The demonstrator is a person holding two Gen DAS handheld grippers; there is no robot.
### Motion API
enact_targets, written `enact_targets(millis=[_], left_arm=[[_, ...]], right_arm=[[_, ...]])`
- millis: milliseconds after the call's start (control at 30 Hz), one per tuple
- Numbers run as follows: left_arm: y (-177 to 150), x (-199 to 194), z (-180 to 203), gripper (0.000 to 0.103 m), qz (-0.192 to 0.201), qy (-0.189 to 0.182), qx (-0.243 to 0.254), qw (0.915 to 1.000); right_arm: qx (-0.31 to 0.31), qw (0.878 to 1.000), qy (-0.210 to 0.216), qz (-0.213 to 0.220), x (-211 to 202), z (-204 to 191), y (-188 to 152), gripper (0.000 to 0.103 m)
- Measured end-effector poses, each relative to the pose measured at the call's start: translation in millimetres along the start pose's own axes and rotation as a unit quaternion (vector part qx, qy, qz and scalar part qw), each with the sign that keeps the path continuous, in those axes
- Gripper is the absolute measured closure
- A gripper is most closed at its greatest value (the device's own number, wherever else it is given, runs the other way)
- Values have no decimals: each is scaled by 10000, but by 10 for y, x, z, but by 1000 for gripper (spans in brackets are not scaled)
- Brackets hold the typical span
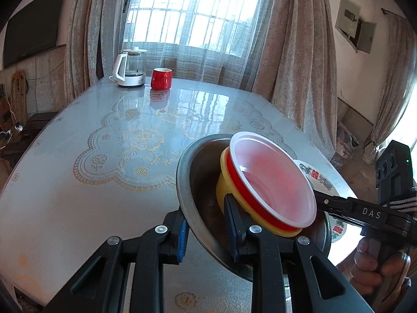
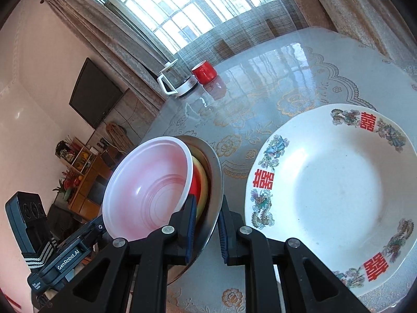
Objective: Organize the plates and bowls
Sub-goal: 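Lift the steel bowl with nested bowls and carry it over the plate stack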
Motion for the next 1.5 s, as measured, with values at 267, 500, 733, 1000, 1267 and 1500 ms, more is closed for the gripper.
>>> enact_targets(millis=[267,500,733,1000,1267,1500], left_arm=[[110,163,444,78,-84,-342,334,9988],[148,354,822,78,-259,-611,600,9960],[217,592,1164,77,-408,-768,834,9927],[168,871,1319,77,-728,-869,787,9904],[31,1135,1398,75,-1016,-660,918,9884],[-5,1178,1454,75,-990,-496,1135,9873]], right_arm=[[221,9986,-249,404,-380,285,58,86],[495,9954,-496,659,-661,573,63,86],[708,9898,-810,935,-922,816,85,86],[790,9846,-1194,1005,-935,990,143,86],[874,9809,-1500,881,-824,1193,96,86],[921,9788,-1619,848,-772,1300,80,86]])
Point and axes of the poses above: each gripper's, at about its wrist camera, not at the fingertips, and x roughly the way its jaws point, z to its right, y to its top, the point moved 4 cm from there along x, roughly the way its jaws point, and after that the axes turned 2 degrees about -z, right-handed, at the moved point
